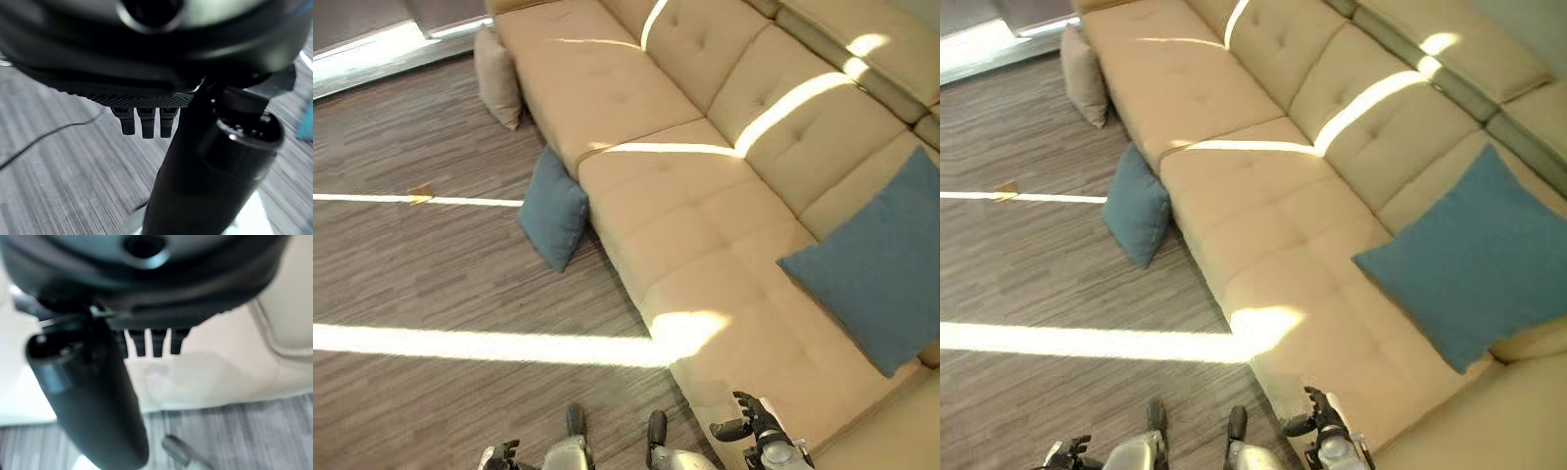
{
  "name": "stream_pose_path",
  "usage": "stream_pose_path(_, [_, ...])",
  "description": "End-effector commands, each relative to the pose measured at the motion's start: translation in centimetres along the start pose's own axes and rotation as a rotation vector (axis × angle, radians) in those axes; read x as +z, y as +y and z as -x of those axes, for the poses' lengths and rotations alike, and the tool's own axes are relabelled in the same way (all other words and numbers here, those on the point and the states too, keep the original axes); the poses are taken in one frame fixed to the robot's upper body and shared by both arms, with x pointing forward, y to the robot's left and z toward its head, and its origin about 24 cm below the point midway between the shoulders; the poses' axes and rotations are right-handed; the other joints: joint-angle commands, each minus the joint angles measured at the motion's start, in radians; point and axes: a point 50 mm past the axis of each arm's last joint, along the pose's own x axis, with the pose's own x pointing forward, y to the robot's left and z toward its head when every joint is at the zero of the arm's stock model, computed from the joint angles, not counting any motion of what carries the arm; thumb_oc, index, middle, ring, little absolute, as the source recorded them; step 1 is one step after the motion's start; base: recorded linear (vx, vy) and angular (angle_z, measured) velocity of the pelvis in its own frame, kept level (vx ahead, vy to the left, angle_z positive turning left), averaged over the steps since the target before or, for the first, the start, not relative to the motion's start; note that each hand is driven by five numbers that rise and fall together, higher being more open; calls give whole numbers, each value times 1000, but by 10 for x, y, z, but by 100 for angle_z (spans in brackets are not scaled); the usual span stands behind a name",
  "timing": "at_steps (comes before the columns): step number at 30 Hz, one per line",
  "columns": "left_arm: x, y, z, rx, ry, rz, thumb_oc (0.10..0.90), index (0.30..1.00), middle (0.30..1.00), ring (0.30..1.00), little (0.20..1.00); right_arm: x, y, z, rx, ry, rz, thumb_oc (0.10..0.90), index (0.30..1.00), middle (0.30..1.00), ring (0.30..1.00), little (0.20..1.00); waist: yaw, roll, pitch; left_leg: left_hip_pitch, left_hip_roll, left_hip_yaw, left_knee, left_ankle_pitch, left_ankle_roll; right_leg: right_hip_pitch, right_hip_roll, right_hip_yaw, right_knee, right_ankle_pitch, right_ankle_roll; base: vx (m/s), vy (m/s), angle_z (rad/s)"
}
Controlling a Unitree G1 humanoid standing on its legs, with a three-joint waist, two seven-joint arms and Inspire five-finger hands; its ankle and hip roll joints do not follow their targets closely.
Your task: Pick up all the scattered cushions and arrange them neatly on the sofa.
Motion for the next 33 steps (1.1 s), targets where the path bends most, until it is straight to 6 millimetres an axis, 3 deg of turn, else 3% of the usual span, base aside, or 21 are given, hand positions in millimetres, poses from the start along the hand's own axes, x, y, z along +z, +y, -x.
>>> stream_pose_path(1, [19,3,-2,7,-94,-6,800,900,900,900,900,3,-8,-1,-33,-34,44,800,900,900,900,900,-24,-37,-68,35,-9,62,25,-114,13,-36,-18,-38,14,-73,133,-101,43,109])
stream_pose_path(5, [19,0,-1,-7,-99,-27,800,900,900,900,900,-2,-7,0,-31,-12,44,800,900,900,900,900,-37,-20,-77,83,-2,83,-15,-136,-2,-24,-18,-73,8,-78,148,30,85,83])
stream_pose_path(6, [17,1,-1,-3,-90,-38,800,900,900,900,900,0,-6,-1,-29,-13,57,800,900,900,900,900,-33,-29,-78,76,-18,75,-39,-116,8,-34,-26,-82,10,-56,143,-59,147,34])
stream_pose_path(11, [13,10,-2,21,-69,-27,800,900,900,900,900,1,2,-1,-16,2,48,800,900,900,900,900,-1,-51,-70,65,-56,-15,-50,-128,36,-33,-38,-62,35,-48,152,-24,157,9])
stream_pose_path(13, [15,18,-4,41,-67,-21,800,900,900,900,900,2,6,-2,-6,6,54,800,900,900,900,900,14,-53,-67,68,-82,-41,-62,-130,62,-47,-61,-50,121,-66,156,-13,235,17])
stream_pose_path(19, [27,35,-6,94,-99,4,800,900,900,900,900,11,8,-3,0,-11,39,800,900,900,900,900,19,-44,-45,90,-104,-79,-85,-126,89,-111,-81,5,285,-76,166,30,135,17])
stream_pose_path(20, [28,37,-6,102,-103,22,800,900,900,900,900,11,9,-3,7,-12,38,800,900,900,900,900,8,-36,-44,107,-119,-110,-104,-120,96,-145,-24,84,305,-91,158,140,87,24])
stream_pose_path(22, [28,37,-6,101,-106,33,800,900,900,900,900,8,7,-3,4,0,35,800,900,900,900,900,2,-35,-52,119,-139,-143,-126,-110,97,-158,32,132,266,-98,152,180,74,50])
stream_pose_path(26, [24,35,-7,87,-85,12,800,900,900,900,900,-2,8,-2,7,43,35,800,900,900,900,900,-7,-37,-55,139,-174,-197,-130,-124,102,-167,70,138,206,-83,147,198,2,91])
stream_pose_path(29, [18,29,-6,72,-66,3,800,900,900,900,900,-18,9,3,6,91,17,800,900,900,900,900,-29,-38,-61,149,-188,-217,-67,-175,84,-143,83,189,180,-82,139,205,-42,55])
stream_pose_path(30, [15,27,-5,67,-57,7,800,900,900,900,900,-25,7,4,2,112,21,800,900,900,900,900,-30,-35,-60,141,-194,-215,-12,-193,69,-120,73,177,160,-78,137,184,-54,62])
stream_pose_path(33, [12,20,-4,49,-48,18,800,900,900,900,900,-26,3,4,-15,122,20,800,900,900,900,900,-25,-42,-40,26,-177,-160,238,-144,11,-63,50,165,120,-75,118,94,-42,58])
